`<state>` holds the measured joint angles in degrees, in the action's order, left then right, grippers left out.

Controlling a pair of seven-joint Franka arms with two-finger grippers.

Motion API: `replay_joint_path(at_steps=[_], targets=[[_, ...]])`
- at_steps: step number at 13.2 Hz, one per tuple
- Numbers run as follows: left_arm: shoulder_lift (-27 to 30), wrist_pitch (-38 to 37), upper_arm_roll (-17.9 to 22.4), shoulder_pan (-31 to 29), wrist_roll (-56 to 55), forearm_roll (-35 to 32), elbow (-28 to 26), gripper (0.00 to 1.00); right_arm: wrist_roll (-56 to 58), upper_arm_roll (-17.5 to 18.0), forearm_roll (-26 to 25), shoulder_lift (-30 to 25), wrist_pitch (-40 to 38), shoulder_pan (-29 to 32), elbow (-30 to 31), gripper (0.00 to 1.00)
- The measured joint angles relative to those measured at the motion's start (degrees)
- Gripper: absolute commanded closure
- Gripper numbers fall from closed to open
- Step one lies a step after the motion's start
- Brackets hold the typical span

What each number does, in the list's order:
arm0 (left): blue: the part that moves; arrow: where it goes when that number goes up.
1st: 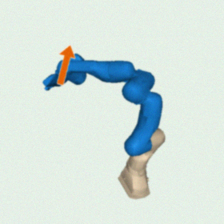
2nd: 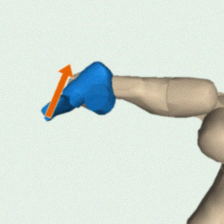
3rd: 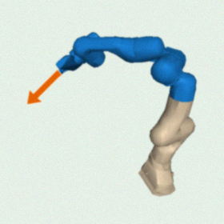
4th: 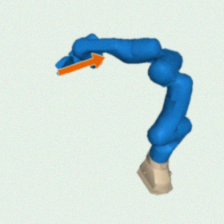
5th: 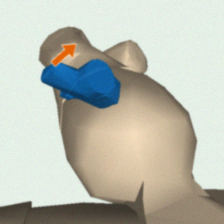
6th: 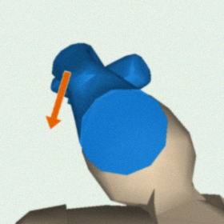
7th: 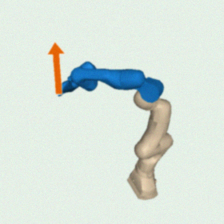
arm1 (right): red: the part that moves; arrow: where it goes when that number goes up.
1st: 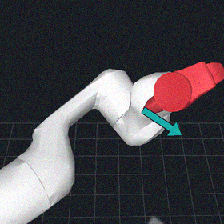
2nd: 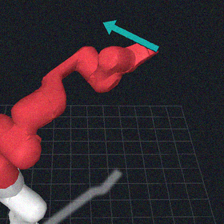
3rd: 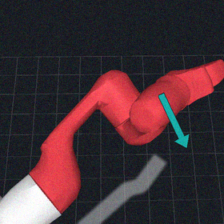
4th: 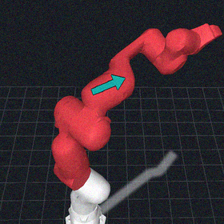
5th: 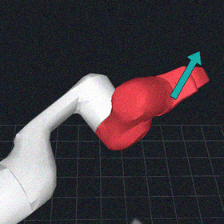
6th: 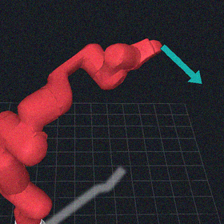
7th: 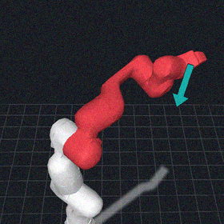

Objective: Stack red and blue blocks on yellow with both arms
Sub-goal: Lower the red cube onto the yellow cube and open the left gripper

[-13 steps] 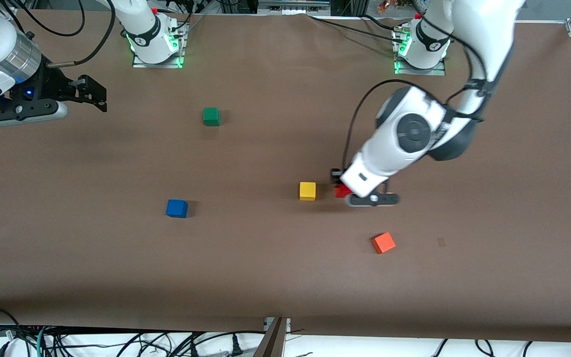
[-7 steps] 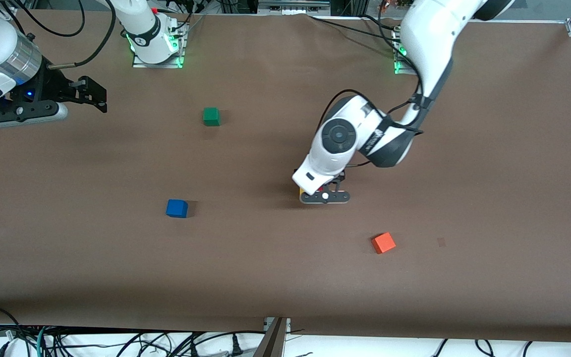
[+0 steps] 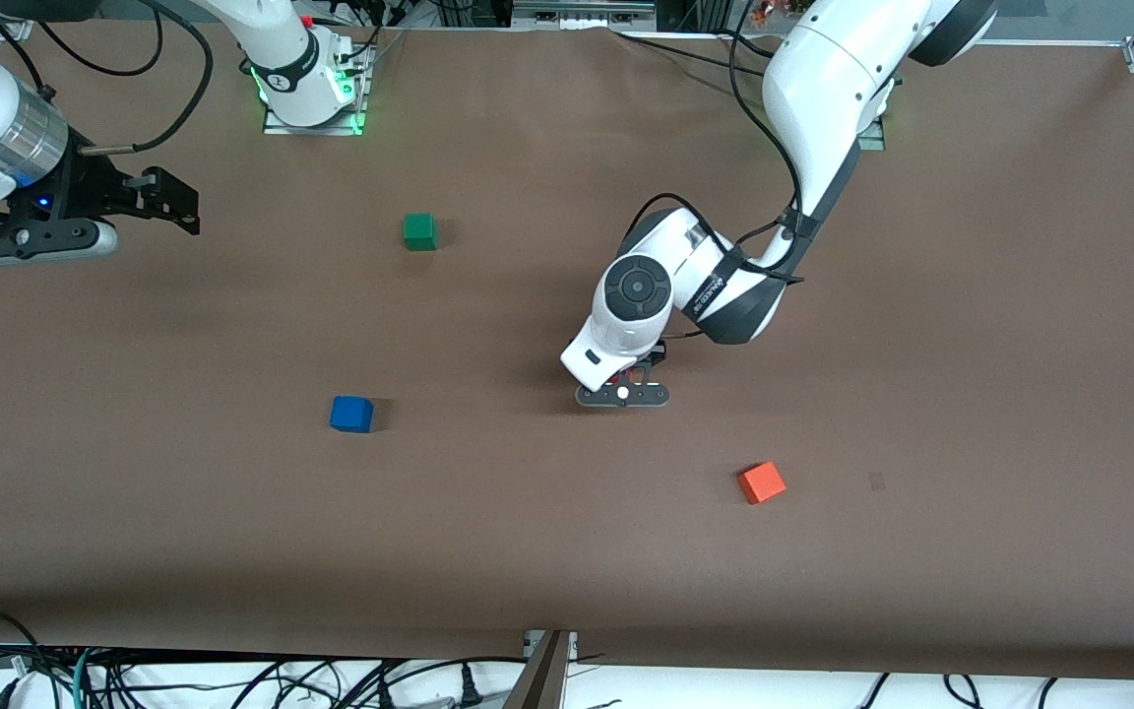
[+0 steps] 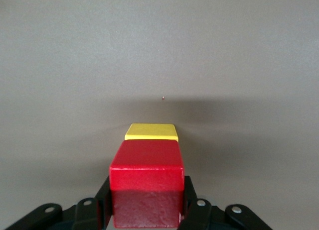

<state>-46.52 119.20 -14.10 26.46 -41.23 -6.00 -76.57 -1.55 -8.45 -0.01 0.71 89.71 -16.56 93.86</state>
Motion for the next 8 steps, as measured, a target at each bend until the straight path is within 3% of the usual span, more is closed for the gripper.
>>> replay_joint_path(at_steps=[1, 5, 8], targets=[[-0.30, -0.01, 0.01, 0.01, 0.00, 0.00, 0.29, 0.04, 0.00, 0.00, 0.00, 0.40, 0.37, 0.00, -0.01, 0.00], [-0.70, -1.54, 0.98, 0.00, 0.00, 0.00, 3.05, 0.00, 0.00, 0.00, 0.00, 1.61, 1.08, 0.00, -0.09, 0.00], [-0.35, -11.32, 2.09, -1.37, 0.07, -0.02, 11.73, 0.00, 0.00, 0.01, 0.00, 2.02, 1.08, -0.01, -0.12, 0.00]])
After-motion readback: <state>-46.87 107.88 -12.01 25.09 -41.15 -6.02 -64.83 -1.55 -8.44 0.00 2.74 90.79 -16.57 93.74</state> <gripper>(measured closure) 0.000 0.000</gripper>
